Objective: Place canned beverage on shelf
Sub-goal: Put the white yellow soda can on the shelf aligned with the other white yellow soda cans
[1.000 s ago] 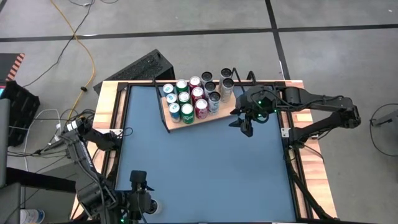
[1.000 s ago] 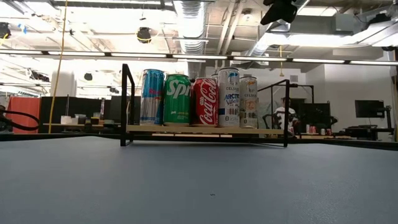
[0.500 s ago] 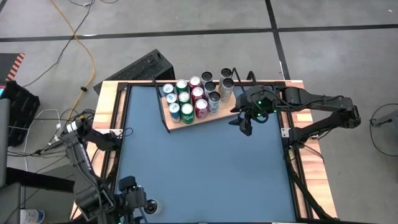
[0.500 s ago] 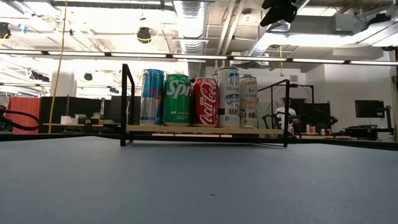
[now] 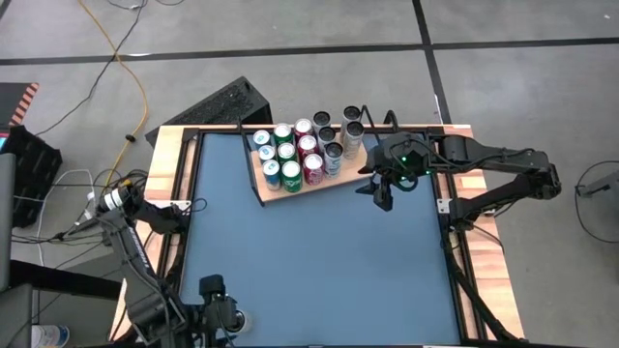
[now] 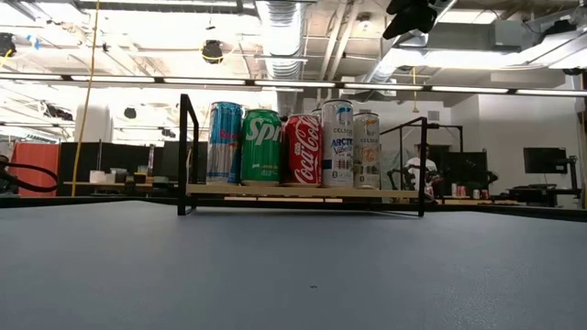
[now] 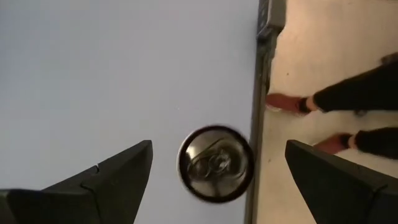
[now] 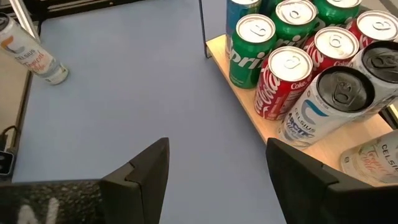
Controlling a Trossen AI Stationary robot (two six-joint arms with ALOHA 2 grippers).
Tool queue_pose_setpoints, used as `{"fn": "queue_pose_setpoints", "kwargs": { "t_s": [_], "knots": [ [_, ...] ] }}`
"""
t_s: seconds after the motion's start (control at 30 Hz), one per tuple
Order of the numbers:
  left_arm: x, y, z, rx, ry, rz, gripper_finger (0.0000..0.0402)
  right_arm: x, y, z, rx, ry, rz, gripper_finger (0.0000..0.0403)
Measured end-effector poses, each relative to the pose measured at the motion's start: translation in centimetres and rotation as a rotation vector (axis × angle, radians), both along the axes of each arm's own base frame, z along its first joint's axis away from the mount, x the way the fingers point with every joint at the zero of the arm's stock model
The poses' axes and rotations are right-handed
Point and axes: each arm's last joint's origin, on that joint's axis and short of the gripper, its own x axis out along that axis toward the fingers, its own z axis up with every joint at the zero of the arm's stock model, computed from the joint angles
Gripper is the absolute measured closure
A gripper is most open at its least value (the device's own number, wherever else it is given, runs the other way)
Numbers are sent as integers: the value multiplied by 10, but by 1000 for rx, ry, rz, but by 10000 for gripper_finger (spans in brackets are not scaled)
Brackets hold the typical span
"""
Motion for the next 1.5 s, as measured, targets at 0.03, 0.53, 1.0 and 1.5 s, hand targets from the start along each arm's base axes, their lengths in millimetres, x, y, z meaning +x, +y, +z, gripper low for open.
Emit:
{"fn": "queue_pose_setpoints", "kwargs": {
  "t_s": [0.03,0.53,1.0,1.5],
  "knots": [
    [0,0,0,-9,-15,4,47,0,0,0,-2,0,2,155],
    [7,-13,-25,-53,-78,-40,47,0,-2,0,-3,1,-5,155],
    [6,-15,-40,16,13,-95,47,0,-1,0,-1,4,-3,155],
    [5,-8,-42,52,86,-109,49,-1,-1,-1,-1,8,-3,155]
  ]
}}
